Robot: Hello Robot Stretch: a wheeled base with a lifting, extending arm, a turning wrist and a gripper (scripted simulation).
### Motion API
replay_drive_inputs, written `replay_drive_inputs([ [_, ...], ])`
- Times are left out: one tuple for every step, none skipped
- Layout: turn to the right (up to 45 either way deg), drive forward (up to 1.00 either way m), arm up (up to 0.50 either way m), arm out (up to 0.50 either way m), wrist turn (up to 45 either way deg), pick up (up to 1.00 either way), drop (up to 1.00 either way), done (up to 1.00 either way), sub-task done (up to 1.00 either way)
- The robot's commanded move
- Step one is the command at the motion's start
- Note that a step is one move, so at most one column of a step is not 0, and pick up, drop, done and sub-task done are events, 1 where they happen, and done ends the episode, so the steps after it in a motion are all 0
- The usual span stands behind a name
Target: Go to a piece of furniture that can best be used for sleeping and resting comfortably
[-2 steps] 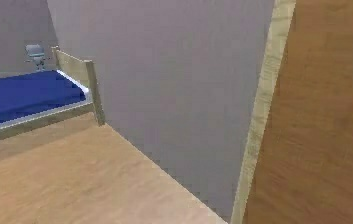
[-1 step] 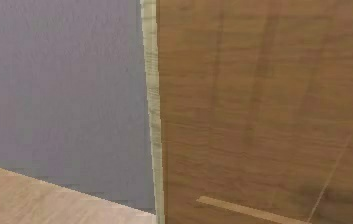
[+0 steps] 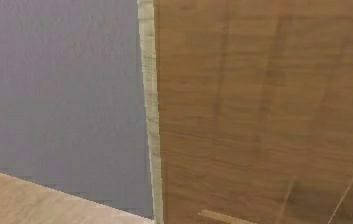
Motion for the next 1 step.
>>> replay_drive_inputs([
  [-45.0, 0.00, 0.00, 0.00, 0.0, 0.00, 0.00, 0.00, 0.00],
])
